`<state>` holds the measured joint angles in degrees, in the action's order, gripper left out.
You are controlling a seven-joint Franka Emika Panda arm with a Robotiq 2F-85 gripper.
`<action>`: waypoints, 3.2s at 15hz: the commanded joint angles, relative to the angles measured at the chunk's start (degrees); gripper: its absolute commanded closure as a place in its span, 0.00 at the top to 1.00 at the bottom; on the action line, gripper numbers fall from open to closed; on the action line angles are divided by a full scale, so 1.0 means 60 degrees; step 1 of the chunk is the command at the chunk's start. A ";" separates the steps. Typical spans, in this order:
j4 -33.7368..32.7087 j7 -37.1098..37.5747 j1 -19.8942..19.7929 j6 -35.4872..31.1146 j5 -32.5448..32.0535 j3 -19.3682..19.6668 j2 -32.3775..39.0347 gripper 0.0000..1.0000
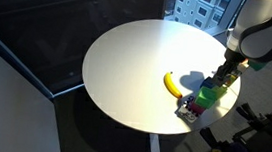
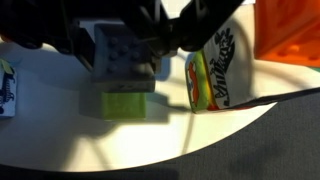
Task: Pick up the gray block and place on top of the blue and the yellow block
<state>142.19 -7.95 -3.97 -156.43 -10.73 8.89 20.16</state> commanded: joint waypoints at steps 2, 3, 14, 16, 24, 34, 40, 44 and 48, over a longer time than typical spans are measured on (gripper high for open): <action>0.0034 0.0042 -0.0058 -0.0276 -0.0183 -0.0005 0.0130 0.31; 0.0031 0.0062 -0.0048 -0.0293 -0.0179 0.0000 0.0161 0.31; -0.0031 0.0077 -0.0089 -0.0390 -0.0040 -0.0050 0.0489 0.31; -0.0035 0.0057 -0.0107 -0.0374 -0.0009 -0.0071 0.0497 0.31; -0.0051 -0.0012 -0.0164 -0.0195 0.0080 -0.0139 0.0447 0.87; 0.0199 0.0213 0.0000 0.0584 0.0027 -0.0088 -0.0662 1.00; 0.0008 0.0248 -0.0036 0.1437 0.0443 -0.0416 -0.1497 1.00; 0.0148 0.0188 0.0009 0.1469 0.1056 -0.0776 -0.2227 1.00; 0.0221 0.0152 0.0092 0.1454 0.1687 -0.1059 -0.2960 1.00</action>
<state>142.22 -7.22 -3.63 -148.97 -3.28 3.55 6.97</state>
